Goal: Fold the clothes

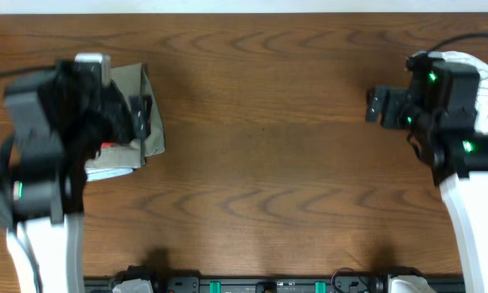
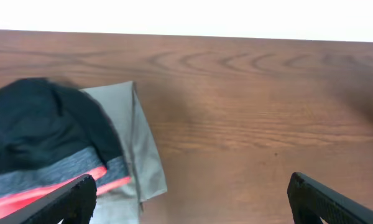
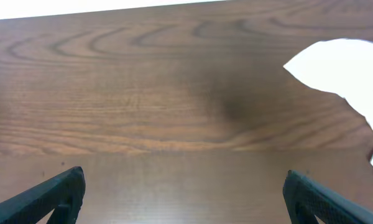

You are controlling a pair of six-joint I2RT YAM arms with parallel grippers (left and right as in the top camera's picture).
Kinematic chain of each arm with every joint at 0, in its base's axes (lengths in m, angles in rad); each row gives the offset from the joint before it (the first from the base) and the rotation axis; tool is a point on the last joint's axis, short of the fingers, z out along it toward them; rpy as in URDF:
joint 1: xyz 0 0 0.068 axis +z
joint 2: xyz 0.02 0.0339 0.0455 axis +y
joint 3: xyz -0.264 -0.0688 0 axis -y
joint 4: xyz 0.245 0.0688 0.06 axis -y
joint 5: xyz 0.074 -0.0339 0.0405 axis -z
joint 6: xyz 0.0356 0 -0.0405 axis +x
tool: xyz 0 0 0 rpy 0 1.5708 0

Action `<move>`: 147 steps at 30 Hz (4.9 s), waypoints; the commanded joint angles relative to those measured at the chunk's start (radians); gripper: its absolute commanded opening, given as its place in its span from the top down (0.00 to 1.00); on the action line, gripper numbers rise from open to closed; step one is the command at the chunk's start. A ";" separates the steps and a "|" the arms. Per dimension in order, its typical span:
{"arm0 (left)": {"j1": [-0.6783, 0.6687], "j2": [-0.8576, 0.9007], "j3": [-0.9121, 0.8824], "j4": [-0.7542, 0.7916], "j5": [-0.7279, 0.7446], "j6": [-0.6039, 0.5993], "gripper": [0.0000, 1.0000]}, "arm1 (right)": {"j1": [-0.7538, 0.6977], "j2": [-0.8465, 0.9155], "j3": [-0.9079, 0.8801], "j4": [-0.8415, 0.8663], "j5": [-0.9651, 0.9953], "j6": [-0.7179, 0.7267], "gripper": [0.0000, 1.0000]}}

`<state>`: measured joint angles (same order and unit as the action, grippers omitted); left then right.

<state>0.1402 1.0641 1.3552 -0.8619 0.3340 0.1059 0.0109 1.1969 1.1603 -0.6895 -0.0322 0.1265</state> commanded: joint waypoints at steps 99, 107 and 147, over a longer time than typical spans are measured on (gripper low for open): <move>0.000 -0.519 -0.489 -0.103 -0.055 -0.039 0.02 | 0.093 -1.188 -1.155 0.616 0.040 -0.210 0.01; 0.000 -0.519 -0.489 -0.103 -0.055 -0.039 0.02 | 0.093 -1.188 -1.155 0.616 0.040 -0.210 0.01; -0.161 -1.062 -1.351 0.803 -0.204 -0.111 0.02 | 0.093 -1.188 -1.155 0.616 0.039 -0.210 0.01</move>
<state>-0.0105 0.0101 0.0154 -0.0154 0.1272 0.0132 0.0967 0.0128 0.0071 -0.0692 0.0143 -0.0708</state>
